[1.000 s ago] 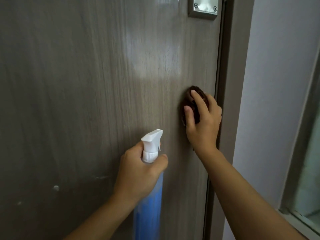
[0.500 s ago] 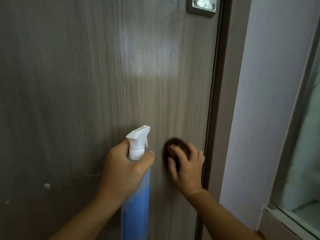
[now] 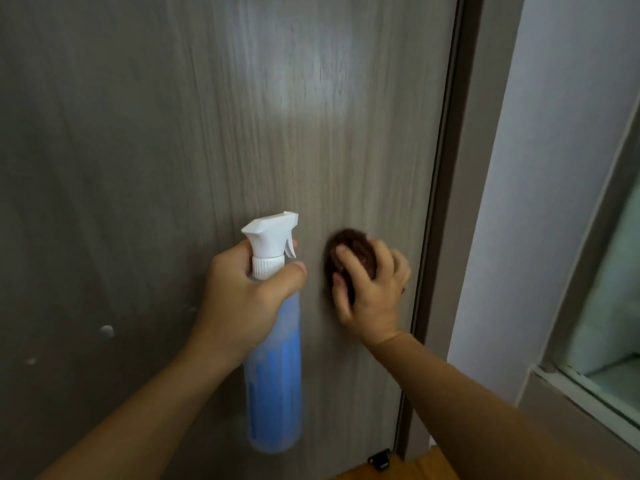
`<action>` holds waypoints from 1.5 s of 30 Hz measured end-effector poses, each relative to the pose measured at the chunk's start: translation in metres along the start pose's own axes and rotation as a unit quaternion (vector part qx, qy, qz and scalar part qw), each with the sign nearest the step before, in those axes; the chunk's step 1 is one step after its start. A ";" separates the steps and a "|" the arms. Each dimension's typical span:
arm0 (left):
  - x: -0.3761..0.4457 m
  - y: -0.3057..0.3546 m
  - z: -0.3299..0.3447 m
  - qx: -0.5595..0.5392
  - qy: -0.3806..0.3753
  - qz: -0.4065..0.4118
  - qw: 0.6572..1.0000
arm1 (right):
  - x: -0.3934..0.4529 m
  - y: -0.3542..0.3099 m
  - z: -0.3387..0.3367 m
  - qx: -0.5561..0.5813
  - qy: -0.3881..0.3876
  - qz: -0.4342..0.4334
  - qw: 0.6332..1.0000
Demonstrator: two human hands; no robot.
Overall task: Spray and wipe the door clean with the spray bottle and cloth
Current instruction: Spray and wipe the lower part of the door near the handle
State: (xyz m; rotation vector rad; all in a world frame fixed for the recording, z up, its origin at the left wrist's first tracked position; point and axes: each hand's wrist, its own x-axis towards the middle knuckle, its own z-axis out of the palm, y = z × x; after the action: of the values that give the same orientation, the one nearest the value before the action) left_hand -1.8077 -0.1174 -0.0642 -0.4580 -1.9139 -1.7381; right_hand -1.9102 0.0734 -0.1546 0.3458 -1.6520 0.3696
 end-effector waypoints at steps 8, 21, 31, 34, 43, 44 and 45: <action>-0.008 0.000 0.001 -0.023 -0.031 -0.024 0.999 | 0.021 0.011 -0.022 0.019 -0.066 0.011 0.998; -0.003 -0.008 0.004 -0.018 -0.041 0.004 0.999 | 0.073 0.030 -0.018 0.019 0.004 0.040 0.999; -0.017 -0.007 -0.004 -0.009 -0.020 -0.001 1.000 | -0.038 0.030 -0.034 0.029 -0.147 0.072 0.986; -0.016 -0.005 -0.009 0.003 -0.017 0.005 1.000 | 0.026 0.031 -0.031 0.051 -0.065 0.140 0.987; -0.014 -0.003 -0.023 0.026 -0.017 0.014 0.999 | 0.040 0.022 -0.009 -0.013 0.017 0.159 0.987; -0.016 -0.004 -0.023 0.027 -0.017 0.012 0.999 | 0.013 0.021 -0.009 -0.011 0.001 0.150 0.989; -0.018 -0.004 -0.022 0.027 -0.016 0.010 0.999 | -0.017 0.019 -0.010 -0.008 -0.026 0.141 0.990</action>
State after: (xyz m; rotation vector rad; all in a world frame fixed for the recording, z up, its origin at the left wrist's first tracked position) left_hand -1.7923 -0.1381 -0.0767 -0.4858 -1.9674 -1.6709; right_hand -1.9076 0.0949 -0.1708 0.1093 -1.7578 0.5635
